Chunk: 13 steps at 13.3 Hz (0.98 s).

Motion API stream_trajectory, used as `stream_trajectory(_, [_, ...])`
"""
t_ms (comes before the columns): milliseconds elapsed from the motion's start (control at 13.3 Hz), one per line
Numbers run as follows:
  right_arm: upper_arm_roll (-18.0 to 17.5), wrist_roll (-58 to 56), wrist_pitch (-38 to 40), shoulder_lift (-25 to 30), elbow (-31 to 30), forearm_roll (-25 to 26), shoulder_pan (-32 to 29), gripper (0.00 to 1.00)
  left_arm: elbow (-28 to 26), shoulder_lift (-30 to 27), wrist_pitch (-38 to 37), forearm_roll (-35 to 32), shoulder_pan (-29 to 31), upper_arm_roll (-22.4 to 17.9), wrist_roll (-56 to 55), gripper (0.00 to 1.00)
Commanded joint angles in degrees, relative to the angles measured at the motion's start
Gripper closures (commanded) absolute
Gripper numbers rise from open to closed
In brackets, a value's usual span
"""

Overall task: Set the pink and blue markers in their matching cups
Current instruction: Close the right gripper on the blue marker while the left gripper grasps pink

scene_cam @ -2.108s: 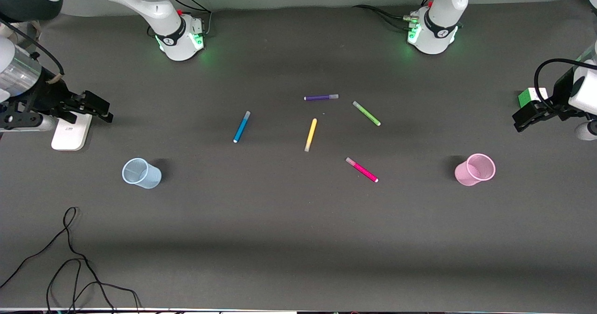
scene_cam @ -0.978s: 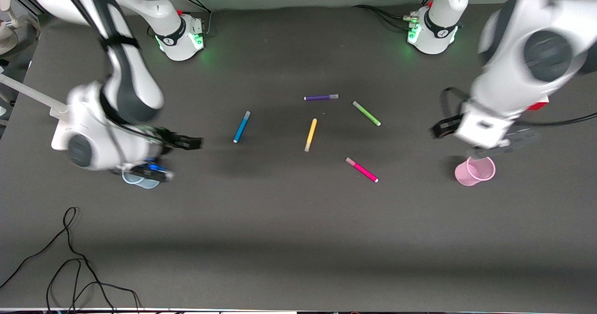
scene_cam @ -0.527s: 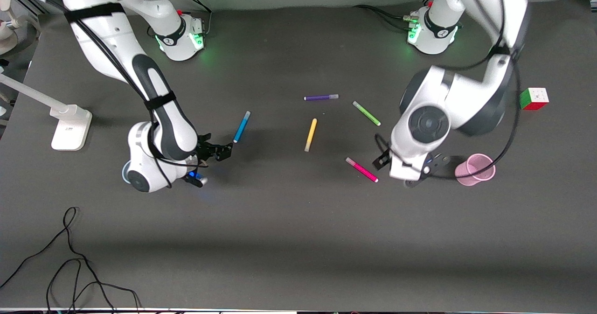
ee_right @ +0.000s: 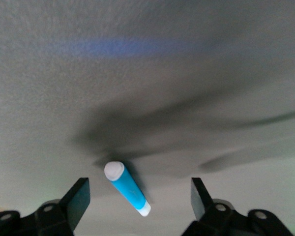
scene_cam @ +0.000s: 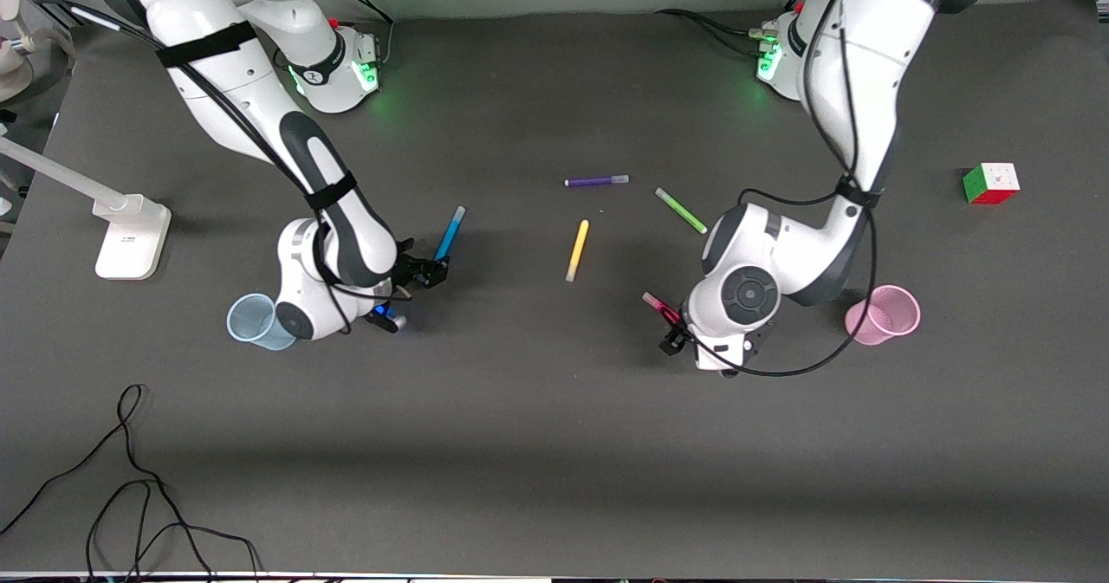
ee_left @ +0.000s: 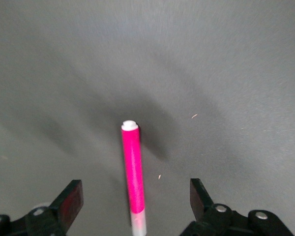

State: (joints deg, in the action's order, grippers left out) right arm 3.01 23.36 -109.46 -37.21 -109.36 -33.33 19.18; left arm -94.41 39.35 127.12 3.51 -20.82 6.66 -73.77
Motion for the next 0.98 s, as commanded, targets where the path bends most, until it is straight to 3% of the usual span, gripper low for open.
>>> stream_trajectory(0, [-0.1, 1.2, -1.6, 0.0, -0.6, -3.2, 0.5, 0.42, -3.8, -0.9, 3.4, 0.4, -2.5, -0.6, -3.0, 0.09])
stream_trajectory(226, [-0.1, 1.1, -1.9, 0.0, -0.3, -3.3, 0.6, 0.81, -4.5, -0.9, 3.9, 0.4, -4.5, -0.5, -5.9, 0.23])
stream_trajectory(376, [0.0, 1.1, -1.9, 0.0, -0.2, -3.3, 0.5, 0.98, -5.7, -1.0, 5.4, 0.4, -4.7, -0.5, -5.9, 0.35])
stream_trajectory(452, [0.0, 1.1, -2.4, 0.1, -0.1, -3.3, 0.6, 1.0, -6.3, -1.3, 6.0, 0.4, -4.8, -0.5, -5.9, 0.48])
stream_trajectory(677, [0.5, 1.3, -2.7, 1.8, 0.6, -2.4, 0.6, 1.0, -6.6, -1.8, 5.5, 0.4, -4.5, -0.5, -5.9, 1.0])
stream_trajectory(903, [2.5, 2.9, -1.2, 9.8, 0.8, 8.4, 0.2, 1.0, -5.8, -4.3, 2.8, 0.4, -3.7, -0.7, -4.6, 1.0])
